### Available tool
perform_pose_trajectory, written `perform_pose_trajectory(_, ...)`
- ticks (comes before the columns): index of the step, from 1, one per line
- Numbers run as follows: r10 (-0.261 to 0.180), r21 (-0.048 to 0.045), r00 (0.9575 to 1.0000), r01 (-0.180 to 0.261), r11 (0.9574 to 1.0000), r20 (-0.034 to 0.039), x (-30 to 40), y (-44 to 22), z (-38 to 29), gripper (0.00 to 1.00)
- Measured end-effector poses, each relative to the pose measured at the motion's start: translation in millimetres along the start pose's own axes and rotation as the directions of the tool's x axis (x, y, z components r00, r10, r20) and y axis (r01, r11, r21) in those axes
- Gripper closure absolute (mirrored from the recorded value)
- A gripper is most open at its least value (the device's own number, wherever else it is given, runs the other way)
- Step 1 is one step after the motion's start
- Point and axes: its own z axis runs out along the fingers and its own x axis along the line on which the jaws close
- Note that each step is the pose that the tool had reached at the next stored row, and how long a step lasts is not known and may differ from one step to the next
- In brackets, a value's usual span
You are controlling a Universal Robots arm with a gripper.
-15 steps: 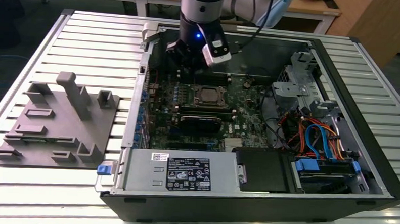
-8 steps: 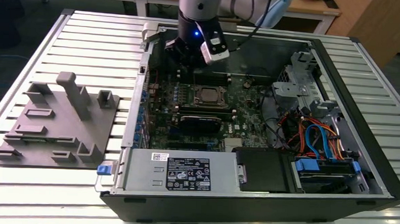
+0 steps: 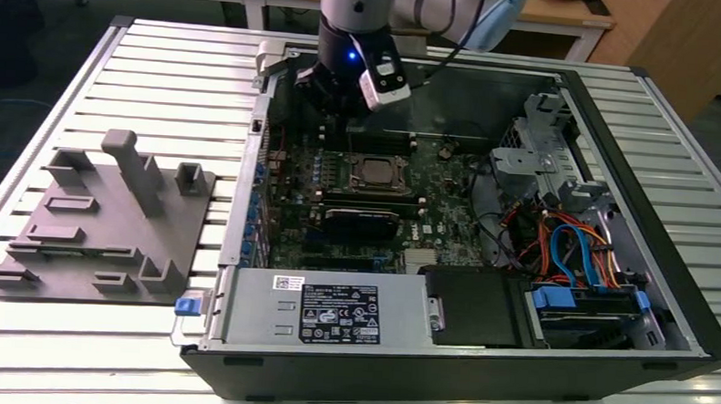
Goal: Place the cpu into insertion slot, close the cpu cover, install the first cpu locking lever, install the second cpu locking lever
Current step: 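Install the first cpu locking lever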
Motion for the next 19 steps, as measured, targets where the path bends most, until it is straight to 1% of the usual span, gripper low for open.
perform_pose_trajectory(4, -0.003, 0.0, 1.0, 0.003, 1.0, 0.0014, 0.5, 1.8, 0.1, 0.9)
perform_pose_trajectory(11, -0.007, 0.0001, 1.0, 0.007, 1.0, 0.0037, 0.8, 7.8, -0.3, 0.9)
perform_pose_trajectory(19, -0.008, 0.0001, 1.0, 0.008, 1.0, 0.0044, -0.4, 9.3, -1.2, 0.9)
